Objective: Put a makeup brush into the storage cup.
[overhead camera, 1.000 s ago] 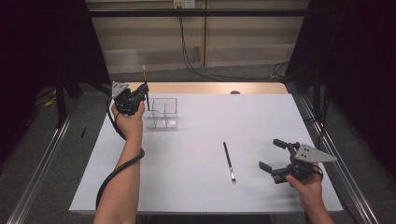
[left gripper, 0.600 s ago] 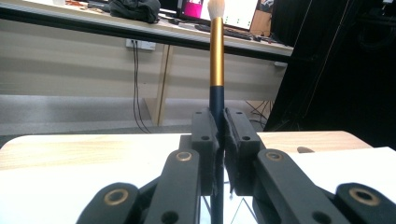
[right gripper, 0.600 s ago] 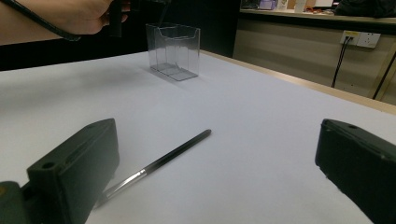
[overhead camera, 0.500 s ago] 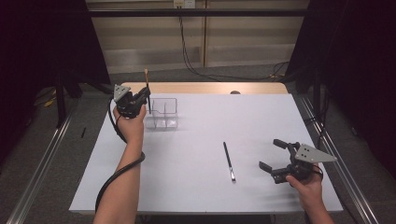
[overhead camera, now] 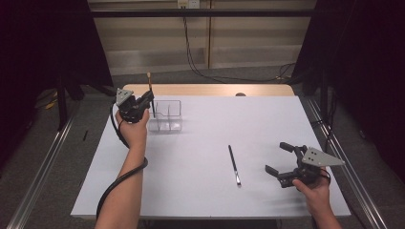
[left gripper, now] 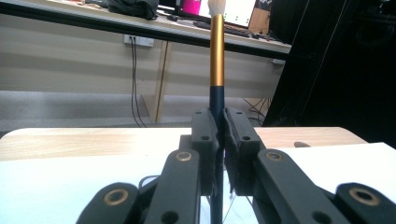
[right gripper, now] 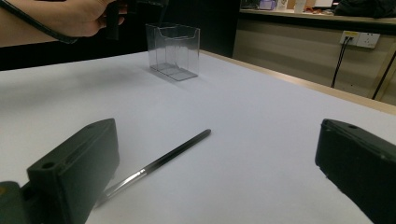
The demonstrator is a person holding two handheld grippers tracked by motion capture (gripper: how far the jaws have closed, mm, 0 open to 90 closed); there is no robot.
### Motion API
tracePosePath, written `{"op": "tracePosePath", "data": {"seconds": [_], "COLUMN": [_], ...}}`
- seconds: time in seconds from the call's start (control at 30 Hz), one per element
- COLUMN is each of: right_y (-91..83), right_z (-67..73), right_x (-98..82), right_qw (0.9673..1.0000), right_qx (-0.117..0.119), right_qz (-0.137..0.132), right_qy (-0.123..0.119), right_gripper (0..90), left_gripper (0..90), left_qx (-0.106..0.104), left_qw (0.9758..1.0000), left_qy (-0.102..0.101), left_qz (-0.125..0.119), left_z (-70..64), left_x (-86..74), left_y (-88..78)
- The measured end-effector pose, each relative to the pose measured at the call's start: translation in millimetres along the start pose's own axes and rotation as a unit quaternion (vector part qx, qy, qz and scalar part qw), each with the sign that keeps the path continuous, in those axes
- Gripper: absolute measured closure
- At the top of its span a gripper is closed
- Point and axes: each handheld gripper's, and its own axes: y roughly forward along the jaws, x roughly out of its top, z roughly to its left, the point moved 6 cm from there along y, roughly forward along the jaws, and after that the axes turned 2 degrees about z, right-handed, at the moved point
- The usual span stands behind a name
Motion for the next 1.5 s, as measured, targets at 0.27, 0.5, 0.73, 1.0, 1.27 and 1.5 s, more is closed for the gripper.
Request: {"op": "tracePosePath", "data": {"seconds": [0.27, 0.5, 0.73, 1.0, 1.27, 1.5], "right_y": [-0.1, 0.0, -0.5, 0.0, 0.2, 0.1], "right_z": [-0.5, 0.2, 0.0, 0.2, 0.6, 0.7], "right_x": [0.2, 0.3, 0.4, 0.4, 0.5, 0.4], "right_qw": [1.0, 1.0, 1.0, 1.0, 1.0, 1.0], "right_qx": [-0.001, 0.001, 0.0, 0.001, 0.001, 0.001], "right_qz": [-0.001, 0.0, -0.001, -0.001, 0.0, 0.0], "right_qy": [0.0, -0.002, -0.002, -0.002, -0.003, -0.004], "right_gripper": [0.0, 0.0, 0.0, 0.0, 0.0, 0.0], "left_gripper": [83.3, 83.3, 83.2, 72.2, 49.0, 37.0], "left_qx": [-0.001, 0.0, -0.002, -0.019, -0.031, -0.063], "left_qw": [1.0, 1.0, 0.9999, 0.9995, 0.9993, 0.998], "left_qy": [-0.004, -0.005, -0.007, -0.016, -0.015, -0.004], "left_qz": [0.003, 0.007, 0.009, 0.02, 0.013, 0.004], "left_z": [0.7, 1.3, 1.7, 0.8, -0.8, -6.8], "left_x": [-4.8, -6.5, -7.7, -8.9, -10.6, -13.7], "left_y": [-3.1, -6.0, -7.9, -8.5, -14.2, -21.8]}}
